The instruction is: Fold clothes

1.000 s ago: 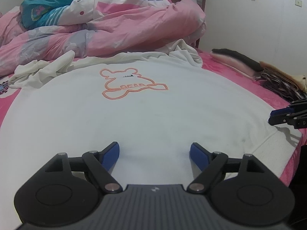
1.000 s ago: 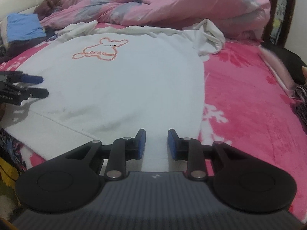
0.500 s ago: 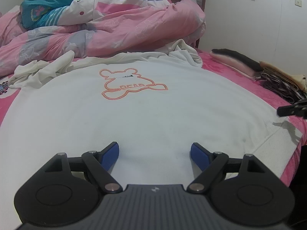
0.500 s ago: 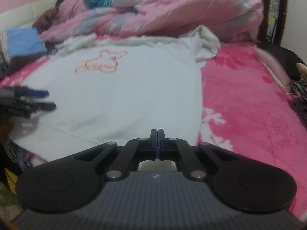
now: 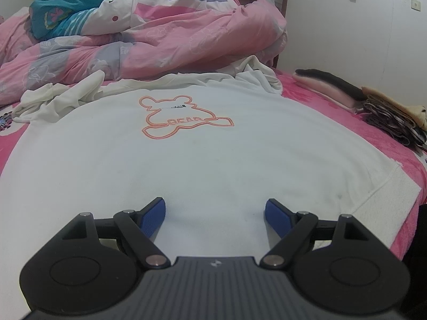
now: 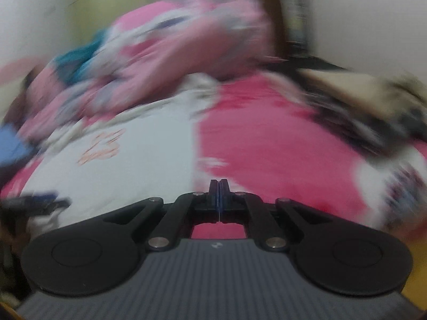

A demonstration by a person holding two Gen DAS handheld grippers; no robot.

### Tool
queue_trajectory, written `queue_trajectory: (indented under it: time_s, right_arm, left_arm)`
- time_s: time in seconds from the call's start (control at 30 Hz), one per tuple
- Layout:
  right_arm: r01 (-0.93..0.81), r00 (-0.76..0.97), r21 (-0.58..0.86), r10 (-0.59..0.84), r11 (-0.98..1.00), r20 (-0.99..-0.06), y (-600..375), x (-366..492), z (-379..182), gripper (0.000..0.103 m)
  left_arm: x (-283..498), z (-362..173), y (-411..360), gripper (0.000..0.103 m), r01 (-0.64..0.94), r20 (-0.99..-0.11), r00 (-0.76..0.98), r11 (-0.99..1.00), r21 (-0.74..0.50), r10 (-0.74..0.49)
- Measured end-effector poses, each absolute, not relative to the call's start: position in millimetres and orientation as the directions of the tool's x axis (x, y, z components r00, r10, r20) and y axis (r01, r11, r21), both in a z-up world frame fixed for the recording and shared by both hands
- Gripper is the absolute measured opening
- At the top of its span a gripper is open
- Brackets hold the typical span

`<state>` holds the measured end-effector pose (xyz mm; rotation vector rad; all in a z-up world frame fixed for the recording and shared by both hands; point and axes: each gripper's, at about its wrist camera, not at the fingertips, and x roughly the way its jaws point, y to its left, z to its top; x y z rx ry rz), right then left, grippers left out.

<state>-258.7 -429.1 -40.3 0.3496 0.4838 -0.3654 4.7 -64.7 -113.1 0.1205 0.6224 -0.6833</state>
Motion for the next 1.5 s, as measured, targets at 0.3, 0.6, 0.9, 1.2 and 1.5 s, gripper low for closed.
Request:
queue_trajectory:
  time_s: [0.3, 0.6, 0.9, 1.2, 1.5]
  right_arm:
    - [0.876, 0.481, 0.45, -0.304, 0.171, -0.822, -499, -407, -119, 0.058]
    - [0.925, 0.379, 0.361, -0.363, 0.119, -0.851, -498, -389, -118, 0.076]
    - [0.614, 0.66, 0.299, -0.267, 0.731, -0.703, -413, -214, -90, 0.077]
    - [0.156, 0.741, 0.123, -0.034, 0.98, -0.67, -343, -64, -90, 0.01]
    - [0.204, 0.689, 0.128, -0.049, 0.971, -0.723, -337, -140, -81, 0.006]
  left_arm:
    - [6, -112, -66, 0.083, 0.62, -0.578, 0.601, 0.778, -0.097, -0.552]
    - [7, -109, -66, 0.083, 0.604, -0.593, 0.598, 0.79, -0.11, -0.54]
    - [9, -105, -60, 0.083, 0.586, -0.595, 0.588, 0.796, -0.152, -0.548]
    - [12, -106, -54, 0.083, 0.593, -0.589, 0.587, 0.79, -0.153, -0.555]
    - [10, -109, -49, 0.083, 0.617, -0.573, 0.582, 0.772, -0.151, -0.577]
